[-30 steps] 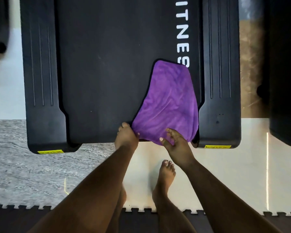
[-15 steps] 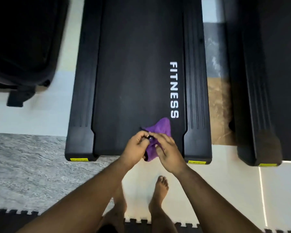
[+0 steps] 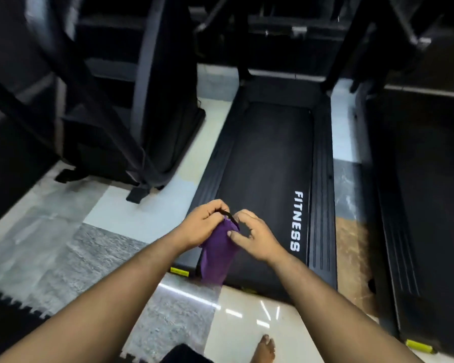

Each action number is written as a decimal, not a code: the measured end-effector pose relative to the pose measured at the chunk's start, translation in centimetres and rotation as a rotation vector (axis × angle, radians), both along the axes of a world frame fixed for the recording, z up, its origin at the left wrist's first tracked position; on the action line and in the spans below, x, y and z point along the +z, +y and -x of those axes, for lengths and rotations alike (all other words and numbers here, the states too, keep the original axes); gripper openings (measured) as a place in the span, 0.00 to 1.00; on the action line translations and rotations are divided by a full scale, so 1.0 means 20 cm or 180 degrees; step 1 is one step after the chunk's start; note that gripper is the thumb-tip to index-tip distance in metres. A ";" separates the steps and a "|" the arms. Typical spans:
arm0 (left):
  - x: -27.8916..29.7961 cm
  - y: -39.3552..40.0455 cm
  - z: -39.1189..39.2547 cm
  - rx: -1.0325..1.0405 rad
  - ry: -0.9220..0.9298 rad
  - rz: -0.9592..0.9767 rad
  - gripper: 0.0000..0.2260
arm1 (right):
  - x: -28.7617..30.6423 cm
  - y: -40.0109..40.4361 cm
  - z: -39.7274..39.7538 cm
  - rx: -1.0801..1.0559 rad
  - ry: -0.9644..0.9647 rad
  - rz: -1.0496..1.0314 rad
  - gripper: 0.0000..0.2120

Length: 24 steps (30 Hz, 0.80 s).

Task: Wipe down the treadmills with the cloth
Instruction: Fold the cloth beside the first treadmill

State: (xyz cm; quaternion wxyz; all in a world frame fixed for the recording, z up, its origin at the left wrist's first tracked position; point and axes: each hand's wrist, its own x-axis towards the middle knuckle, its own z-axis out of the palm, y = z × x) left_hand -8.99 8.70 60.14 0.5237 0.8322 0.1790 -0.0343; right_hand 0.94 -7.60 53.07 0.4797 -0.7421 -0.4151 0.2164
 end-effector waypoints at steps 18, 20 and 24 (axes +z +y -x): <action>0.56 1.09 0.95 0.1554 -0.0555 -0.0867 0.11 | 0.46 0.49 0.46 -0.0772 -0.0370 0.0949 0.25; 0.55 1.14 0.97 0.1849 -0.0343 -0.0892 0.14 | 0.52 0.63 0.54 -0.1030 -0.0021 0.0646 0.24; 0.55 1.17 0.96 0.2473 -0.0173 0.0373 0.11 | 0.67 0.94 0.68 -0.1111 0.0993 0.0418 0.15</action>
